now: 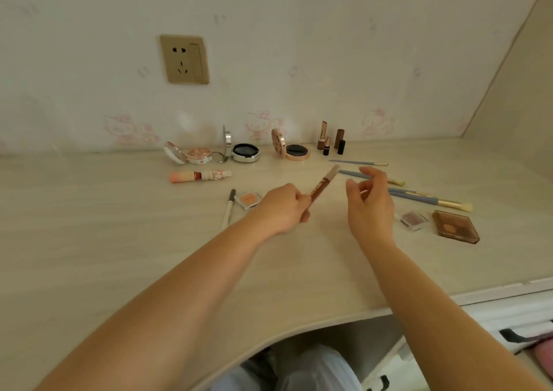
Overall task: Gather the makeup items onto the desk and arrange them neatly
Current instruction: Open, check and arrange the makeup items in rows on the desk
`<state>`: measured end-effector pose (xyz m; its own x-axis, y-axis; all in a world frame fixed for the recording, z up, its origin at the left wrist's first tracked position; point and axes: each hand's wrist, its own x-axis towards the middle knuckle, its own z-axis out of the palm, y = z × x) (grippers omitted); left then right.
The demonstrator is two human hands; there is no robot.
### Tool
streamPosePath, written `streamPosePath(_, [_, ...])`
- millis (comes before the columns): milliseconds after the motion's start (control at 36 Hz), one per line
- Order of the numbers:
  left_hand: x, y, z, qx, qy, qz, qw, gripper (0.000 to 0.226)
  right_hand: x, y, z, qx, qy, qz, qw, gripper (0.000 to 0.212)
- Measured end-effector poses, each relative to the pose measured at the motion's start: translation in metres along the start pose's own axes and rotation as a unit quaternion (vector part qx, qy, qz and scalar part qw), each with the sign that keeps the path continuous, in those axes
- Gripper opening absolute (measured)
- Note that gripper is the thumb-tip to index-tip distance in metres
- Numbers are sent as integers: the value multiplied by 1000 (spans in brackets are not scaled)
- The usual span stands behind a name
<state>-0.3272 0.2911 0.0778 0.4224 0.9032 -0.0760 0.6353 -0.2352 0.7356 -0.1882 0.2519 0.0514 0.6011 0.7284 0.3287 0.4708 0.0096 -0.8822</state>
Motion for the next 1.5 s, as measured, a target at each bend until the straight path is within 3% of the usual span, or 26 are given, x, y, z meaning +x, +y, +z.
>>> streamPosePath(83, [-17, -29, -22, 14, 75, 37, 996, 19, 4, -17, 29, 30, -57, 65, 996, 35])
streamPosePath(167, [-36, -62, -45, 52, 130, 84, 987, 18, 4, -30, 63, 98, -178, 134, 970, 40])
streamPosePath(222, [-45, -86, -58, 66, 147, 111, 981, 14, -2, -39, 85, 146, -252, 142, 946, 42])
streamPosePath(306, [-50, -119, -76, 47, 198, 105, 974, 10, -14, -53, 114, 128, -301, 97, 940, 41])
streamPosePath(417, [-46, -143, -92, 68, 248, 117, 959, 11, -27, -58, 145, 80, -277, 28, 957, 45])
streamPosePath(556, [-45, -152, -92, 98, 207, 130, 965, 15, -32, -48, 151, 52, -212, -32, 975, 44])
streamPosePath(722, [-42, -155, -92, 88, 255, 159, 950, 14, -37, -45, 140, 56, -245, -37, 967, 49])
streamPosePath(861, [-39, -159, -91, 95, 300, 163, 935, 14, -38, -47, 138, 89, -280, -7, 956, 38])
streamPosePath(1222, [-41, -159, -90, 76, 251, 134, 956, 13, -36, -46, 141, 95, -280, -12, 955, 35])
streamPosePath(1361, [-42, -160, -92, 115, 233, 99, 960, 39, -37, -45, 141, 80, -288, -30, 954, 31])
streamPosePath(1500, [-43, -164, -93, 136, 253, 62, 956, 30, -38, -43, 140, 115, -310, -49, 942, 11])
